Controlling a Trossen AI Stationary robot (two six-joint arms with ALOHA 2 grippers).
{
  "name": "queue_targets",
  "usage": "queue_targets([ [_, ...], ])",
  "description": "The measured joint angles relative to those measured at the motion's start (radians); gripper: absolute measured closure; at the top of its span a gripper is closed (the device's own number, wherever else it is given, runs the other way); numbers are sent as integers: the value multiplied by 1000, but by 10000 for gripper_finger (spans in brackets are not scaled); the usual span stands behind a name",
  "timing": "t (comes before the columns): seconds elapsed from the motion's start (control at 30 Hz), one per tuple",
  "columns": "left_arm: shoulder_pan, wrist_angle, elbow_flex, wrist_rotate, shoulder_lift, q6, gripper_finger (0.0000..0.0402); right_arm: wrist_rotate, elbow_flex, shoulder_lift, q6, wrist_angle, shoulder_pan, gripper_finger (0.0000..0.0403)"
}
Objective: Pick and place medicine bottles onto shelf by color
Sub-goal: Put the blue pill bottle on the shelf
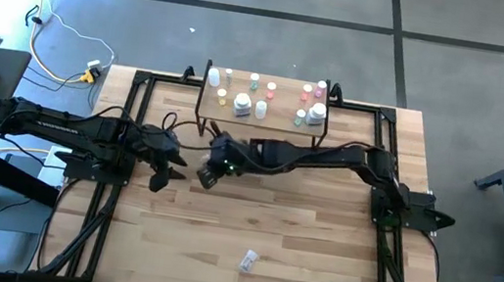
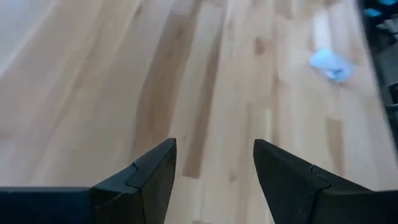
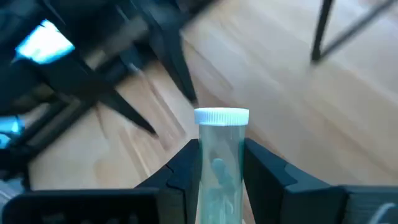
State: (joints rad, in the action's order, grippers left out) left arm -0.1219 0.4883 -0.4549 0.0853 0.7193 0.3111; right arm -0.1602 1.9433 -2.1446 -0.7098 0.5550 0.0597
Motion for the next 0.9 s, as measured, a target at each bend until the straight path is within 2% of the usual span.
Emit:
queue_targets([
  [0.13,0,-82,0,58,0,0,198,-24,80,1,40,23,1,311],
  [0.33,-4,-289,0,126,0,0,198,-27,201,1,109,64,2,311],
  [0.67,-5,-656,0,140,0,31,198,-22,410,1,251,124,2,311],
  [0.9,-5,-907,-1,108,1,72,198,18,393,44,301,63,0,311],
])
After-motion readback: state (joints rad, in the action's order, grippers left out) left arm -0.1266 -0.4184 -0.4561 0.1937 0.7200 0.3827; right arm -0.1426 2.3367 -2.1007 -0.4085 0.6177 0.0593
